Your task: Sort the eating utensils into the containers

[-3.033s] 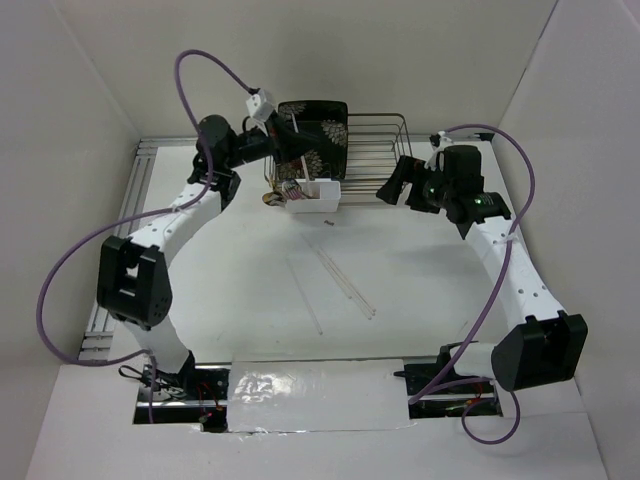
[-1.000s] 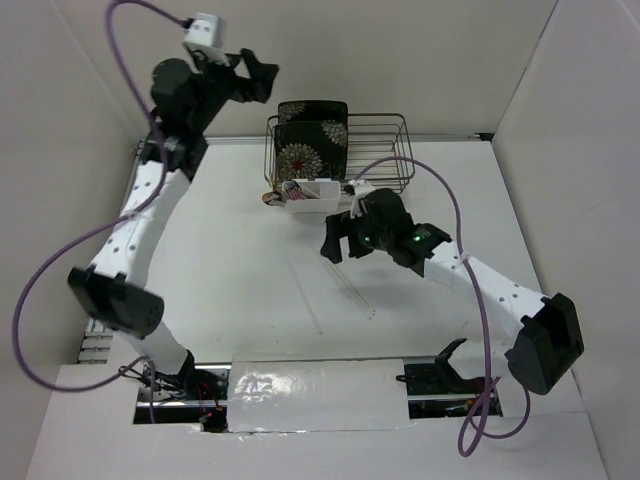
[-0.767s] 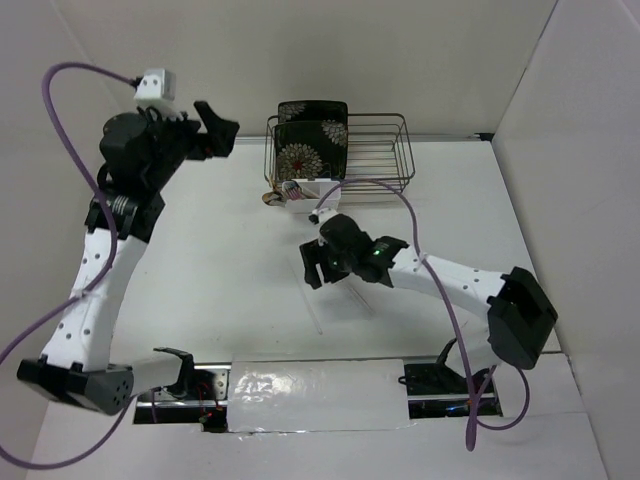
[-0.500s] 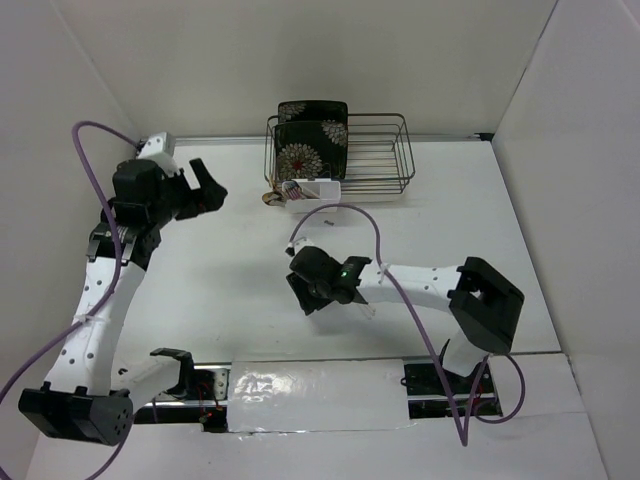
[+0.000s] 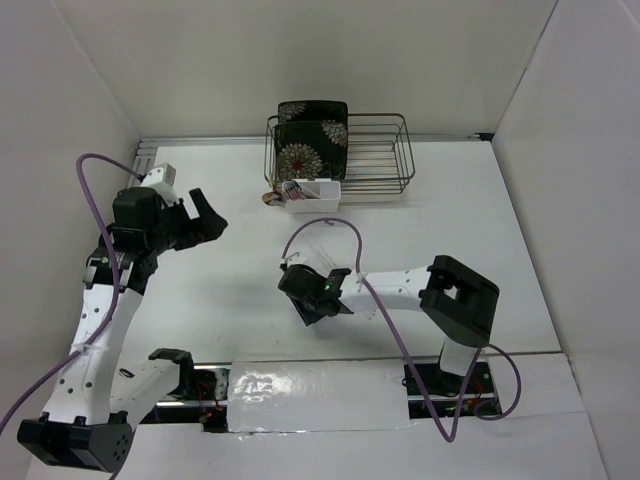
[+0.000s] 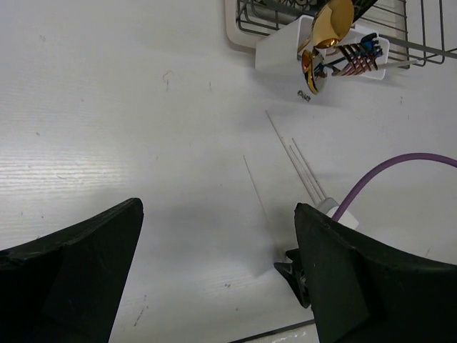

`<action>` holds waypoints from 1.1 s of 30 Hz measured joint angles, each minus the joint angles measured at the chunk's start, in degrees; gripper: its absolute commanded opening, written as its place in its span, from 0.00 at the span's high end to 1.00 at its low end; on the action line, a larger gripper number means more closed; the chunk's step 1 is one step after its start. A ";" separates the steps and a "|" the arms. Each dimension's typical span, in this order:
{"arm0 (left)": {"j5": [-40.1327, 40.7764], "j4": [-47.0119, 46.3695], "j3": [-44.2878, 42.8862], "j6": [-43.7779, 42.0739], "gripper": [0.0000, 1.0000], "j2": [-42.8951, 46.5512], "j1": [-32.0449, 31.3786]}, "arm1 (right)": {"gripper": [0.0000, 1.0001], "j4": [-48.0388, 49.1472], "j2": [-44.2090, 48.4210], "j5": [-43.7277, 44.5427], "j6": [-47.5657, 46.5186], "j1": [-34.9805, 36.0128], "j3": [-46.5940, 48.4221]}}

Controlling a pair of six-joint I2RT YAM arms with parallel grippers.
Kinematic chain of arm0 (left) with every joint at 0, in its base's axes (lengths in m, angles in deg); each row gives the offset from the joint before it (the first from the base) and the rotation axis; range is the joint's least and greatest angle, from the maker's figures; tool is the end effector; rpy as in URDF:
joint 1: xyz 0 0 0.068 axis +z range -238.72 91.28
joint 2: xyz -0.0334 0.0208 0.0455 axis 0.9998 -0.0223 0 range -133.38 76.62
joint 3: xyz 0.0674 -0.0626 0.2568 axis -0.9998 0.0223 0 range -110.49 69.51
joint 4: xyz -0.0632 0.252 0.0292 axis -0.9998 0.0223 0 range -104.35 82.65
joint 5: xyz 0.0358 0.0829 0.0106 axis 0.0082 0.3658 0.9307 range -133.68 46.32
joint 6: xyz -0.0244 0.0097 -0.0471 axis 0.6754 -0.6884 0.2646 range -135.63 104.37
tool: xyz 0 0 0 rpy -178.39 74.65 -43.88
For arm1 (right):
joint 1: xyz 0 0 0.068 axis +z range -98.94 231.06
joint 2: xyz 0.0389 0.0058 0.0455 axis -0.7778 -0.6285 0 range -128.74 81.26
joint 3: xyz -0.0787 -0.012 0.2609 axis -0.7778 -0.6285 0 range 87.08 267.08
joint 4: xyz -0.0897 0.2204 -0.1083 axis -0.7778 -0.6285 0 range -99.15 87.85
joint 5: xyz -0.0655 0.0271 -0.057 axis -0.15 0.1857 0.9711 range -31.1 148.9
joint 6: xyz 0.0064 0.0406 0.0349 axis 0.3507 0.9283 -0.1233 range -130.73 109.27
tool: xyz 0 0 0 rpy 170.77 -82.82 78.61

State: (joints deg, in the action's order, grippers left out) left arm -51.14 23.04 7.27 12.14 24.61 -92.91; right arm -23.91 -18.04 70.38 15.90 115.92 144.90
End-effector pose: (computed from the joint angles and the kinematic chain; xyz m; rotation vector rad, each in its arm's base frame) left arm 0.1844 -0.0182 0.3742 -0.3427 2.0463 -0.4787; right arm 0.1488 0.3002 0.1594 -0.8117 2.5366 0.2667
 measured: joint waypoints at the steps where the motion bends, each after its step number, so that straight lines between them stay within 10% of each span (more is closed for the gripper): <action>1: -0.26 0.02 0.33 0.15 0.00 0.00 0.00 | 0.63 -0.17 -0.59 0.81 0.13 0.33 0.39; 10: -3.98 -0.33 3.82 1.22 0.01 0.04 0.04 | 1.00 1.62 -2.19 3.23 0.94 0.55 1.16; 23: -13.09 -15.19 26.75 15.41 0.09 -6.12 -3.98 | 1.00 4.98 2.10 -9.88 -1.14 -4.92 -1.57; 33: -15.28 -31.54 27.87 24.20 0.13 -12.90 -9.38 | 1.00 8.33 4.79 -18.01 0.37 -7.65 4.13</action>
State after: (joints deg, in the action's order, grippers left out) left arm -66.42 -8.50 35.14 36.33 11.71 -102.28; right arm -15.58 -13.26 52.37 16.27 108.27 149.03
